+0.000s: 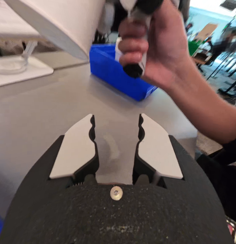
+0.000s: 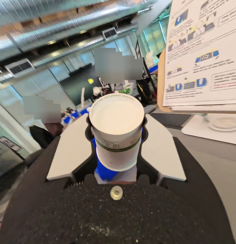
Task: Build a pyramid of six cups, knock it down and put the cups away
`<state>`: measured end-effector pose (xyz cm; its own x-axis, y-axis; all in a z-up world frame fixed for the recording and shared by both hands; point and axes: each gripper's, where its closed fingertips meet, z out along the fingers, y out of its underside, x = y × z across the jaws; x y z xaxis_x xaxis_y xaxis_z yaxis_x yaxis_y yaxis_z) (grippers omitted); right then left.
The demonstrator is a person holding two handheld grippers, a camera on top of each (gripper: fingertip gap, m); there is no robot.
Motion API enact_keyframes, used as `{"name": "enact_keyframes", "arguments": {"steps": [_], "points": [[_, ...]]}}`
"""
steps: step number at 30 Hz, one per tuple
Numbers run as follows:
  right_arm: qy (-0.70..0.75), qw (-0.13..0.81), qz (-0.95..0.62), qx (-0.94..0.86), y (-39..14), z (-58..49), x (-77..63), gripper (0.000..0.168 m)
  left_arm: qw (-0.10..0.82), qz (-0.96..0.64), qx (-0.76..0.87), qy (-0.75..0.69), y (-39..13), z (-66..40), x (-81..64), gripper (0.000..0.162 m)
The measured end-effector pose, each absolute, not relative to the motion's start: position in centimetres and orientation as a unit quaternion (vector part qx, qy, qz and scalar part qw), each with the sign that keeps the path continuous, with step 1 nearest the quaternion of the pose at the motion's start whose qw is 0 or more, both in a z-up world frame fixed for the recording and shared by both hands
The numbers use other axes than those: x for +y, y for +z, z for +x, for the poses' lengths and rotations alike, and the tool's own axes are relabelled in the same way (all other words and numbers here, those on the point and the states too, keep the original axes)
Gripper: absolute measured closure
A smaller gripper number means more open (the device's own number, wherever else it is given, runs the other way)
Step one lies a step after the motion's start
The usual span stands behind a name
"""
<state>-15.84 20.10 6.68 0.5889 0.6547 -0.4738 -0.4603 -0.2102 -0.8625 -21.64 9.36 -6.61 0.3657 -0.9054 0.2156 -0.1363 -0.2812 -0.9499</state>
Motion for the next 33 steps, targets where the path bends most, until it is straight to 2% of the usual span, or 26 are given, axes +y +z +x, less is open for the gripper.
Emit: {"name": "enact_keyframes", "arguments": {"steps": [3, 7, 10, 14, 16, 22, 26, 30, 33], "points": [[0.523, 0.598, -0.605, -0.054, 8.9, -16.5, 17.4, 0.095, 0.508, -0.640, 0.365, -0.447, -2.9, -21.3, 9.0, 0.099], [0.553, 0.588, -0.589, -0.045, 9.6, -16.8, 14.6, 0.095, 0.558, -0.588, 0.339, -0.477, 1.7, -21.7, 8.3, 0.101], [0.603, 0.558, -0.569, -0.017, 9.6, -17.1, 12.9, 0.095, 0.570, -0.560, 0.346, -0.492, 3.6, -21.5, 7.3, 0.110], [0.623, 0.536, -0.571, 0.006, 8.3, -16.8, 12.0, 0.095, 0.583, -0.544, 0.368, -0.479, 4.5, -20.9, 6.6, 0.128], [0.625, 0.529, -0.574, 0.008, 7.6, -16.3, 11.7, 0.095, 0.574, -0.533, 0.382, -0.490, 4.8, -20.8, 5.8, 0.153], [0.615, 0.485, -0.618, -0.060, 4.2, -14.8, 9.6, 0.098, 0.516, -0.550, 0.399, -0.522, 2.7, -20.6, 5.2, 0.160], [0.582, 0.499, -0.632, -0.113, 5.9, -11.0, 9.7, 0.089, 0.476, -0.560, 0.418, -0.534, 0.3, -20.8, 4.8, 0.160], [0.433, 0.525, -0.673, -0.290, 6.4, -10.7, 7.3, 0.088, 0.428, -0.558, 0.464, -0.539, -1.9, -20.4, 3.0, 0.160], [0.342, 0.465, -0.711, -0.402, 3.0, -11.7, 5.2, 0.078, 0.404, -0.554, 0.514, -0.516, -3.8, -19.7, 1.3, 0.160]]}}
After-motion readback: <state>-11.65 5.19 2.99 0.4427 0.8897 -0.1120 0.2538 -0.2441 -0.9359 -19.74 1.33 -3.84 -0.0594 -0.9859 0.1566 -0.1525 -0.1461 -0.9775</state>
